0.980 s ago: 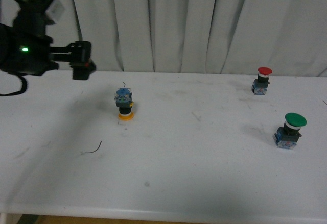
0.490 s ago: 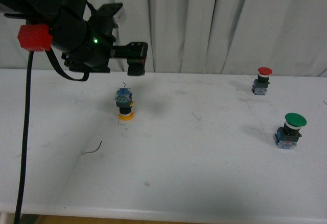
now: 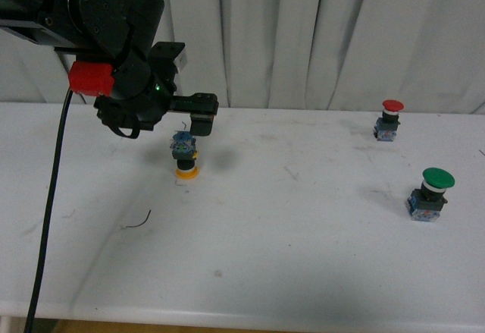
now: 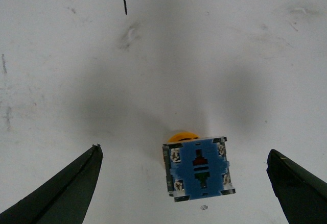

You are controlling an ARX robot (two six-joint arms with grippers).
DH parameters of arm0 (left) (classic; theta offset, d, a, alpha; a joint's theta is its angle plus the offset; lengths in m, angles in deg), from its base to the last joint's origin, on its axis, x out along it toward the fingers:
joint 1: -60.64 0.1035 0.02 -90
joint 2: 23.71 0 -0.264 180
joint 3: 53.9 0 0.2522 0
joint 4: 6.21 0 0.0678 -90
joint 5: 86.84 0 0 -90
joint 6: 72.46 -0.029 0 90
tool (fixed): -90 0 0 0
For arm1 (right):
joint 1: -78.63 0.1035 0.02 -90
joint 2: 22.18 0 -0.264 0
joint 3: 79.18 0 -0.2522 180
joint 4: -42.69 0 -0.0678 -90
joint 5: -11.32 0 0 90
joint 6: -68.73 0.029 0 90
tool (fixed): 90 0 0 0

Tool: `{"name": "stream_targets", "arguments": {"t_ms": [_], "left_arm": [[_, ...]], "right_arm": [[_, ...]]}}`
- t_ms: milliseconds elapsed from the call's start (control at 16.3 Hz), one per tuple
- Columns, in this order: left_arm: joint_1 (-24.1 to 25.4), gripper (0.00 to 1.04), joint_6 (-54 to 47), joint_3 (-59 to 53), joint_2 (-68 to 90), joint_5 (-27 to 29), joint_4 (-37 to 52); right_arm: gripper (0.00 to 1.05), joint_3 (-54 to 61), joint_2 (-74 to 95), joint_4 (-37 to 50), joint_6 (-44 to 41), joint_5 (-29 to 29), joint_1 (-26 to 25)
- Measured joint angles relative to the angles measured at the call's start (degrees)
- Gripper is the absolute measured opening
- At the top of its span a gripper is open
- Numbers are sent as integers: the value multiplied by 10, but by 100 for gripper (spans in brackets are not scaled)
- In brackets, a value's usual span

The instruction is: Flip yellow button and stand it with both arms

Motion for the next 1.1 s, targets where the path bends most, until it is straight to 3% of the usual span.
{"name": "stream_targets", "arguments": {"t_ms": [490,796,857,1102], "left_arm": [[-8,97,-1,17,26,10,-12],[-7,43,2,17,26,8,-20],[-7,36,4,19,26,8,-20],[-7,32,15,7,20,-11,-3]], "right_arm": [[98,0,0,0,0,0,0],[98,0,0,0,0,0,0],[98,0,0,0,0,0,0],[98,0,0,0,0,0,0]]}}
